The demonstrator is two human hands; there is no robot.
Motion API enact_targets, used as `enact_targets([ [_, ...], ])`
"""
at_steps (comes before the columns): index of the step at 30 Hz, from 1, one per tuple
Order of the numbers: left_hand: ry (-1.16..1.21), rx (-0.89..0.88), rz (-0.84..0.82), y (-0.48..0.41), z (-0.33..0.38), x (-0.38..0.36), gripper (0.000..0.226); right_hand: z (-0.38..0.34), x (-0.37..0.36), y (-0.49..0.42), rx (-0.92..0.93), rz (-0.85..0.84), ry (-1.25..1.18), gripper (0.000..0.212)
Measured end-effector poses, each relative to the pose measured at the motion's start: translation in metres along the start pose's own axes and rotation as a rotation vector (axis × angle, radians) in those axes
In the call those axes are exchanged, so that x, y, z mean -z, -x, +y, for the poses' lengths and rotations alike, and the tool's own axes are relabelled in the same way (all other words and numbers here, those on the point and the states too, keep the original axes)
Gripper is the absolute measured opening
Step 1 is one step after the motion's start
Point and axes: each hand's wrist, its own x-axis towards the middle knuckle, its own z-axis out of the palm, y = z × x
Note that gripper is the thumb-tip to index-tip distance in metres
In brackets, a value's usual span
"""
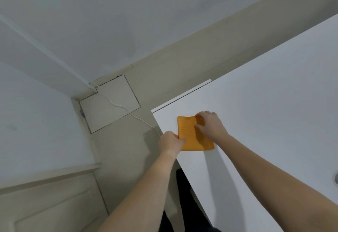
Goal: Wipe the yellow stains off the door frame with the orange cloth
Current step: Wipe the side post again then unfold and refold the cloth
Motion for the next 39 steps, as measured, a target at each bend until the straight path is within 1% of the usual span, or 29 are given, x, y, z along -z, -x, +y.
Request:
enact_targets([
  [3, -0.027, 0.052, 0.01, 0.008, -0.007, -0.012, 0.033, -0.002, -0.006, -0.01, 0.02, 0.022, 0.14, 0.04],
  [5, -0.038, 0.065, -0.008, 0.011, -0.009, -0.016, 0.027, -0.003, -0.005, -0.016, 0.003, -0.012, 0.193, 0.034],
  [7, -0.036, 0.059, -0.016, 0.013, -0.009, -0.013, 0.017, -0.003, -0.001, -0.02, -0.014, -0.088, 0.239, 0.027],
  [9, 0.018, 0.042, -0.014, 0.011, -0.009, -0.007, 0.011, -0.002, 0.003, -0.023, -0.03, -0.139, 0.237, 0.023],
  [11, 0.118, 0.012, -0.002, 0.006, -0.005, 0.003, 0.005, 0.0, 0.006, -0.024, -0.066, -0.144, 0.17, 0.019],
  [13, 0.22, -0.032, 0.042, -0.003, 0.001, 0.015, 0.007, 0.001, 0.008, -0.022, -0.151, -0.118, -0.001, 0.014],
  [15, 0.315, -0.087, 0.128, -0.014, 0.009, 0.027, 0.012, 0.001, 0.009, -0.018, -0.224, -0.058, -0.14, 0.016],
  [17, 0.349, -0.156, 0.21, -0.023, 0.016, 0.038, 0.021, 0.0, 0.008, -0.01, -0.268, 0.055, -0.194, 0.02],
  [19, 0.226, -0.255, 0.255, -0.032, 0.016, 0.044, 0.035, 0.0, 0.001, -0.003, -0.212, 0.211, -0.127, 0.027],
  [21, -0.005, -0.367, 0.232, -0.036, 0.01, 0.043, 0.046, -0.004, -0.01, 0.003, -0.093, 0.289, -0.055, 0.035],
  [23, -0.268, -0.43, 0.156, -0.036, 0.001, 0.035, 0.056, -0.011, -0.022, 0.005, 0.038, 0.268, -0.008, 0.04],
  [25, -0.438, -0.431, 0.08, -0.033, -0.009, 0.023, 0.067, -0.013, -0.037, 0.004, 0.139, 0.19, 0.045, 0.044],
  [27, -0.483, -0.417, 0.056, -0.031, -0.016, 0.017, 0.073, -0.008, -0.053, 0.004, 0.2, 0.124, 0.131, 0.05],
  [30, -0.5, -0.414, 0.086, -0.031, -0.02, 0.015, 0.075, 0.003, -0.069, 0.007, 0.248, 0.077, 0.25, 0.058],
  [32, -0.517, -0.407, 0.094, -0.033, -0.02, 0.017, 0.076, 0.005, -0.071, 0.008, 0.247, 0.079, 0.25, 0.057],
  [35, -0.481, -0.392, 0.071, -0.034, -0.022, 0.02, 0.079, 0.002, -0.067, 0.008, 0.242, 0.074, 0.259, 0.059],
  [39, -0.44, -0.371, 0.043, -0.028, -0.019, 0.028, 0.084, -0.004, -0.059, 0.007, 0.183, 0.004, 0.221, 0.061],
])
